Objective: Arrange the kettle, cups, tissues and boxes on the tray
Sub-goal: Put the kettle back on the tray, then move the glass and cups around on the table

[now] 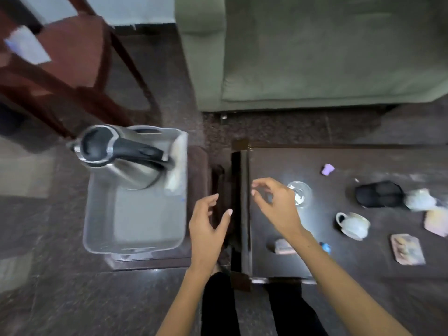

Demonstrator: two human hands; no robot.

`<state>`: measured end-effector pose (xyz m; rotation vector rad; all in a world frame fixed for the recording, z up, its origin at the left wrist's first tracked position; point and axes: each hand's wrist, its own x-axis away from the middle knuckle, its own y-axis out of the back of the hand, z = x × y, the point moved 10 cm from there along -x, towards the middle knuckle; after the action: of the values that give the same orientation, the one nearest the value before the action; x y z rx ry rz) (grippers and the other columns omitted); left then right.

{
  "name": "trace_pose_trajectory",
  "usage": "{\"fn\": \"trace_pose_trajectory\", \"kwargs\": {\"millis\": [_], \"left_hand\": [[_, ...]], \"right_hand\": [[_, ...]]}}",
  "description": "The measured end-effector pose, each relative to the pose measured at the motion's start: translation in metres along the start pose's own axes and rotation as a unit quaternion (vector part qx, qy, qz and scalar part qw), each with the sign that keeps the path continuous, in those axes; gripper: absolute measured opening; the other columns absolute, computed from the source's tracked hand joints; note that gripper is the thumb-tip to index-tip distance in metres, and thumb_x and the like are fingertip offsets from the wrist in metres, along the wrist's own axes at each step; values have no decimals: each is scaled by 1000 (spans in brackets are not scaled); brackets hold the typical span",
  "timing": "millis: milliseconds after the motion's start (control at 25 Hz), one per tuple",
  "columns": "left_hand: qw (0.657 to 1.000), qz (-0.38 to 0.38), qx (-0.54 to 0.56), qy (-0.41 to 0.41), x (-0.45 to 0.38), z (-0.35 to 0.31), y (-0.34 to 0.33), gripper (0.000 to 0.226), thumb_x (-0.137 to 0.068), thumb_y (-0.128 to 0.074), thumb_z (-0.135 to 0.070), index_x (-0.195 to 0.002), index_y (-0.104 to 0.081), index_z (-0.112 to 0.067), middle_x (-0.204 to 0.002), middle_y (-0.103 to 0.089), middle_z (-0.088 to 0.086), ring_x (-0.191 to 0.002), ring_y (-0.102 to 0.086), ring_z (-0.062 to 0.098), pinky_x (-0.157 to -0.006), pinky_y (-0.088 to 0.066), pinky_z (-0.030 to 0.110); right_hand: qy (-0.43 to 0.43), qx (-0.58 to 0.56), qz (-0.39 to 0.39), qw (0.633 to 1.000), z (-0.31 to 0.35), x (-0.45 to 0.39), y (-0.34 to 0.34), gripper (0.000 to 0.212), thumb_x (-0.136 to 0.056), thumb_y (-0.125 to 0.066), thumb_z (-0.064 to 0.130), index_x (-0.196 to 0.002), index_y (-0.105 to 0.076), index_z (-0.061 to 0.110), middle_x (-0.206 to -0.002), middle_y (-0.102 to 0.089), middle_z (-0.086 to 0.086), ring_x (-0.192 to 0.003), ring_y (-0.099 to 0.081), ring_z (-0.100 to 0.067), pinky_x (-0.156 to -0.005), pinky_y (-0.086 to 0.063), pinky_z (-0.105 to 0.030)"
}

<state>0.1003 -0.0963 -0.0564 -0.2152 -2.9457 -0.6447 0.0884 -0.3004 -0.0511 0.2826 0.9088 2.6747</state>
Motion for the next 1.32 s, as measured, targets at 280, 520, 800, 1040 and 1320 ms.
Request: {"fn": "trace_pose_trajectory", "kwargs": {"millis": [280, 520, 800, 1040, 1320], "left_hand": [[992, 130, -4, -2, 34, 19, -186, 33, -83, -70, -17, -115, -60, -13, -112, -61, -3, -102, -58, 3, -87, -47, 22], [991, 126, -33, 7, 38, 34, -228, 32, -84, -68, -17, -114, -60, -14, -113, -62, -4, -103, -59, 5, -88, -47, 20], [993, 97, -65, 19, 29, 33, -240, 29, -84, -68, -13, -112, -61, -13, -110, -65, 0, -99, -60, 10, -86, -47, 22], [994, 89, -49, 37, 42, 11, -259, 25, -86, -66, -13, -110, -61, -15, -110, -65, 0, -99, -61, 9, -84, -46, 18], [988, 151, -31, 17, 77, -44, -350, 24, -86, -65, -10, -109, -62, -14, -112, -65, 0, -101, -62, 8, -86, -49, 21]], "right_hand": [[-97, 135, 0, 986, -161, 28, 61, 60, -68, -77, 20, -121, -52, 6, -121, -56, -11, -111, -52, -31, -92, -44, -39], [-82, 161, 105, 978, -197, 5, 26, 112, -60, -86, 28, -148, -17, 22, -152, -23, -11, -138, -25, -29, -105, -37, -43], [-85, 192, 131, 969, -205, -14, 23, 77, -64, -78, 27, -133, -42, 30, -128, -42, -9, -111, -49, -34, -82, -50, -41], [-107, 140, 88, 980, -226, 17, 93, 85, -49, -78, 34, -128, -46, 33, -121, -47, -3, -99, -58, -29, -76, -53, -37], [-131, 164, 33, 977, -257, 68, 216, 83, -51, -77, 37, -128, -48, 36, -125, -48, 3, -101, -59, -22, -76, -51, -32]]}}
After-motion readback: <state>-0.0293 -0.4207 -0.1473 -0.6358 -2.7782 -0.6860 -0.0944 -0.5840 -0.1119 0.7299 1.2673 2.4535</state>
